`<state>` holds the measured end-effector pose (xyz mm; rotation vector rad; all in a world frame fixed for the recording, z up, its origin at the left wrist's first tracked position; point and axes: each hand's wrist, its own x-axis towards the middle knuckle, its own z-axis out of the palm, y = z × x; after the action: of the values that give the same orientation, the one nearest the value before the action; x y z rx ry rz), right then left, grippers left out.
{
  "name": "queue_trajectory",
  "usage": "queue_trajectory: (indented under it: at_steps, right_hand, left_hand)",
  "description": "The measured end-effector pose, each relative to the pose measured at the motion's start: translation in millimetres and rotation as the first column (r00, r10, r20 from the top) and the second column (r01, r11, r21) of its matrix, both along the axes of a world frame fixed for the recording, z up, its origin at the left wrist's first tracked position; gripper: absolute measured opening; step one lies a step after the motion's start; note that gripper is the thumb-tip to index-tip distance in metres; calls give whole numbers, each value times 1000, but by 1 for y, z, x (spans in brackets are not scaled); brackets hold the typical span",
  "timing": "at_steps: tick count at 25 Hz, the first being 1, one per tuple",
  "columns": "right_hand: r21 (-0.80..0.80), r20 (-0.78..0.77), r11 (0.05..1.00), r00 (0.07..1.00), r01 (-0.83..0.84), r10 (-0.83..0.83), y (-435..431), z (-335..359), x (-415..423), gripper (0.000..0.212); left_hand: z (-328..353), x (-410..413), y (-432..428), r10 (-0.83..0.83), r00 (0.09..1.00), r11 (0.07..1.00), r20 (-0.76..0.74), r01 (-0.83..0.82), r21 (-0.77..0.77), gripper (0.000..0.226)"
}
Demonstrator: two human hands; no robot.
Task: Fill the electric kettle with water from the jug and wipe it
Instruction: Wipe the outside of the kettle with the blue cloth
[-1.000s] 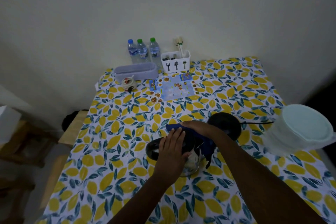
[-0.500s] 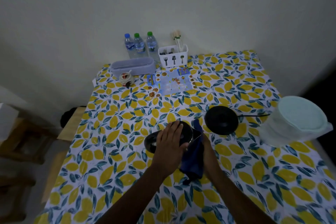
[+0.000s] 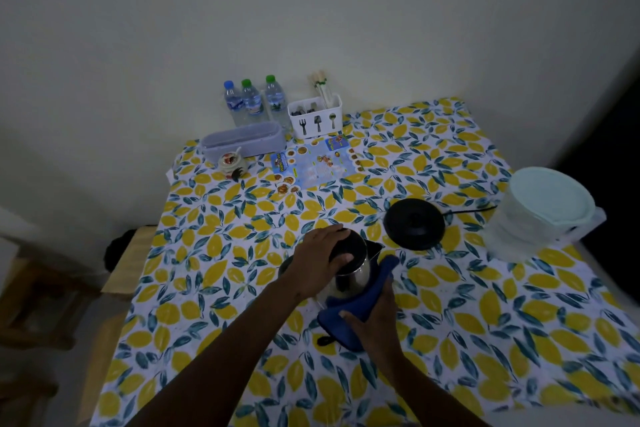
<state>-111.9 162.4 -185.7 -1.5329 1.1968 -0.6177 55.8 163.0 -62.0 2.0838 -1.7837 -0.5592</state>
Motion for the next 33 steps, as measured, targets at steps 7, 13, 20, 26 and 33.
queue_trajectory:
  at_steps: [7,13,20,26,33]
  right_hand:
    - [-36,21,965,966,260,-259,46,10,30,97]
    - [-248,-96,935,954,255,-285,62,19,58,115]
    - [-86,-74,958,958,272,-278,35,-6,25,111]
    - [-55,43,942,943,331,-329,37,0,14,71]
    - [67,213,970,946,234,-243,-6,30,16,64]
  left_hand:
    - [4,6,-8,-38,999,997,-27,40,68,55]
    - [-3,8,-6,-54,998,997,-25,55,49,53]
    - [0,6,-3,-47,998,998,-34,48,40,53]
    - [-1,4,0,-40,999,999,-23,40,12,53]
    - [-7,5,-3,-15,999,1000,-38,15,-11,52]
